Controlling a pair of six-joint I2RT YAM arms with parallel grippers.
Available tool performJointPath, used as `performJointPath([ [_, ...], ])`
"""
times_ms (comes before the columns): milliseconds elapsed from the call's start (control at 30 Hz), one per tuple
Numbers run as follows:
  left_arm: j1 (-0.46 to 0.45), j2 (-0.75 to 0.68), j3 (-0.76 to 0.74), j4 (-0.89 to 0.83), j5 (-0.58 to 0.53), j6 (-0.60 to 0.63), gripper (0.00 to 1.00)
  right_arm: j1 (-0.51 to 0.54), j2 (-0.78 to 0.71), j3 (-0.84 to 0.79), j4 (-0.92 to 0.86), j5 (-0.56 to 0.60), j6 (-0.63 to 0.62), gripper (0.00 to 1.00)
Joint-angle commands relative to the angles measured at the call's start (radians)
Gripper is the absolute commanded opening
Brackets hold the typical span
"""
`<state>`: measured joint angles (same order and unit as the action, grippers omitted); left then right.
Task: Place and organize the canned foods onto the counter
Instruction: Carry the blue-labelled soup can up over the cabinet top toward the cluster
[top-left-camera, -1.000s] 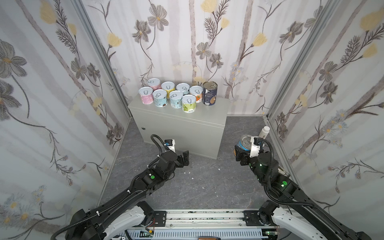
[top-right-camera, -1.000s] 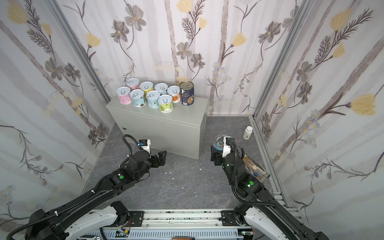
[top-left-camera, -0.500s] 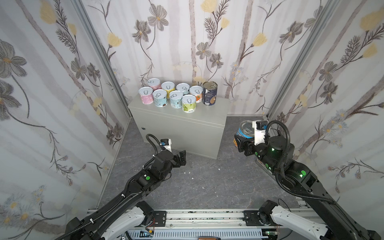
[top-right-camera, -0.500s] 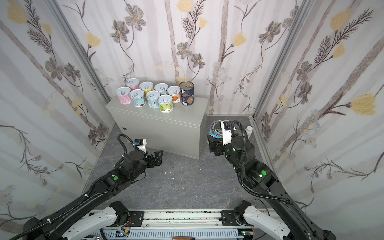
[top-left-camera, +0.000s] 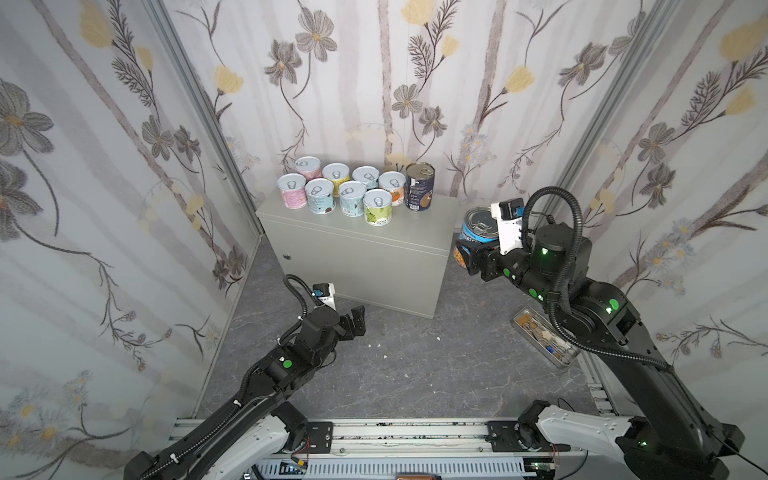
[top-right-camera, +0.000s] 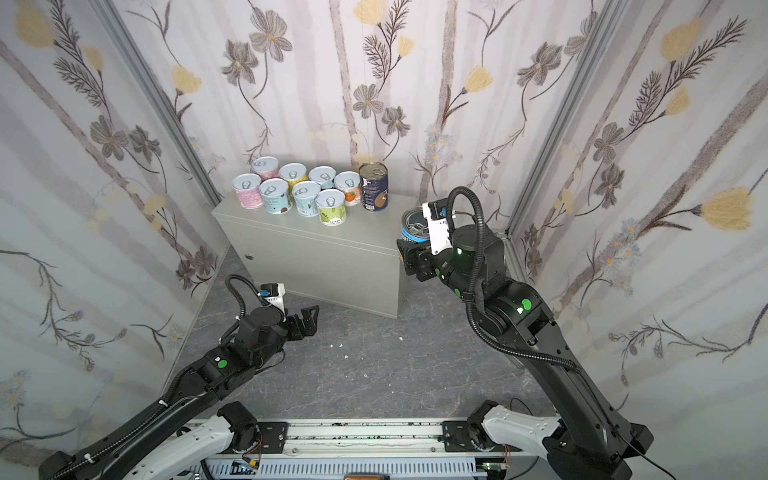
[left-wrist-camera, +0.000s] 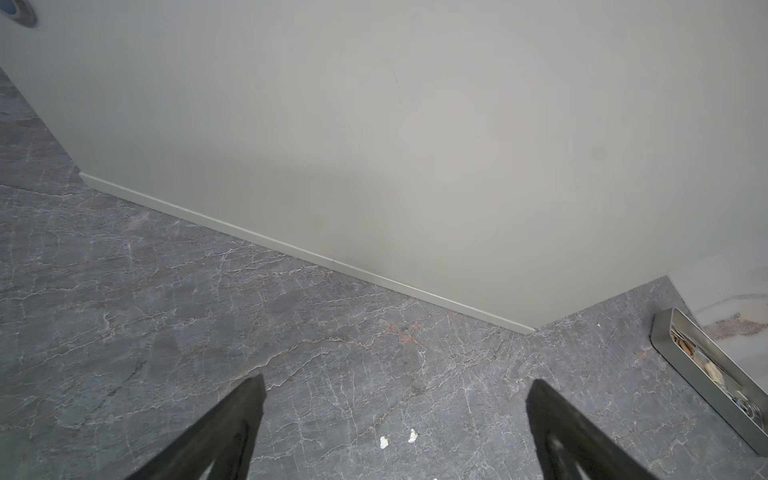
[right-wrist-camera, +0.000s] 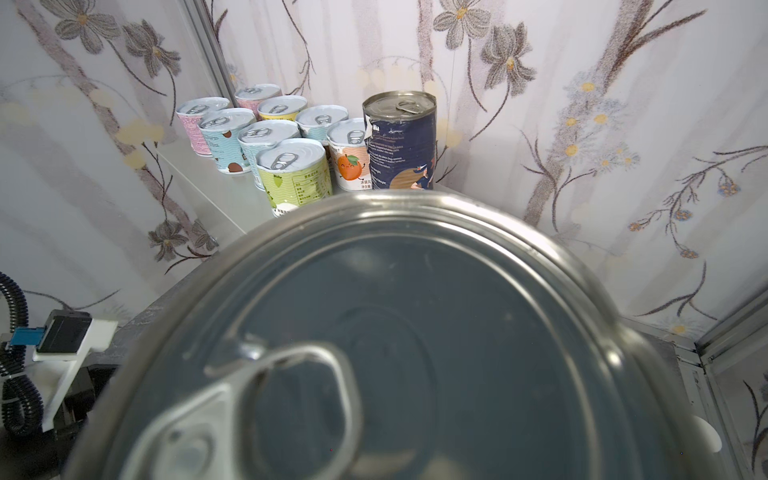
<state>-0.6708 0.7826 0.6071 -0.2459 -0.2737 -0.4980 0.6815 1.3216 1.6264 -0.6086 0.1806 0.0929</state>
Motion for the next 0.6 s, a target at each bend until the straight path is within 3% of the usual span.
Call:
performJointPath([
  [0,0.003,0.008,-0.001,0.002,0.001,-0.015,1.0,0.0,0.063,0.081,0.077,-0.054,-0.024,0.58],
  [300,0.016,0.033,0.009,-0.001,0.012,-0.016,1.0,-0.004,0.267,0.293,0.061,-0.119,-0.028,0.58],
  [567,0.119,0.059,0.012,0.003,0.106,-0.024,1.0,-0.032,0.478,0.473,0.061,-0.186,-0.027,0.58],
])
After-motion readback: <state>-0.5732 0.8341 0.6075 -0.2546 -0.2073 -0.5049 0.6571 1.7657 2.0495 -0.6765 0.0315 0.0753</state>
